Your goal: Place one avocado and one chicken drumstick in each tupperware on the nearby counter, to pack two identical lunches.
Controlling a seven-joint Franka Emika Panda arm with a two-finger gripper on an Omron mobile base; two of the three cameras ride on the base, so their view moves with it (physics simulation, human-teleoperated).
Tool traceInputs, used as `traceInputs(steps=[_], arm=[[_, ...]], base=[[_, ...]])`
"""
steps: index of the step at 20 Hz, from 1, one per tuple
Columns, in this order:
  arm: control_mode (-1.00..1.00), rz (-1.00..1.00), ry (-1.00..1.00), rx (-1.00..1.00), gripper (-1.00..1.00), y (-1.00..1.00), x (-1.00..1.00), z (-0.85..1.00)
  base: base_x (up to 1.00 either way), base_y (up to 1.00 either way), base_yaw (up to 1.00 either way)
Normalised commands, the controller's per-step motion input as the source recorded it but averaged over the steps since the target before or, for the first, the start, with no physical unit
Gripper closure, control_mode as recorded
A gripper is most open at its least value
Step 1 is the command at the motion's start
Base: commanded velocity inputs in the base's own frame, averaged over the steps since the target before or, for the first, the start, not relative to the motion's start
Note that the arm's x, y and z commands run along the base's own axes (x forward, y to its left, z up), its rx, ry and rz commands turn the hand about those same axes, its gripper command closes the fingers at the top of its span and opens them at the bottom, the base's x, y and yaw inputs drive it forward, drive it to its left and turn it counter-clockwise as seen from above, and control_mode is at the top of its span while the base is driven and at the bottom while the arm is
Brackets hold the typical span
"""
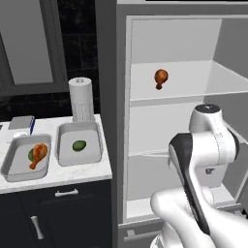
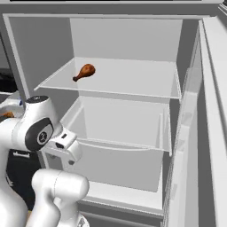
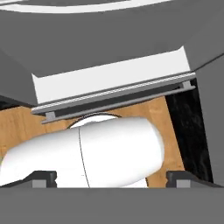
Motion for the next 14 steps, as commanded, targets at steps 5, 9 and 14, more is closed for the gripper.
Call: traceInputs(steps=[5,9,14], arm=[[-1.00,0.22,-0.31,-0.01,-1.00,-0.02,0.08,1.00],[-1.00,0.27,-0.34,-0.02,-1.00,0.00,0.14,1.00],[-1.00,0.24,-0.18,0.00,-1.00,0.00,0.73,1.00]], base=[[0.00,0.00,0.00],[0.00,0.00,0.00],[0.00,0.00,0.00]])
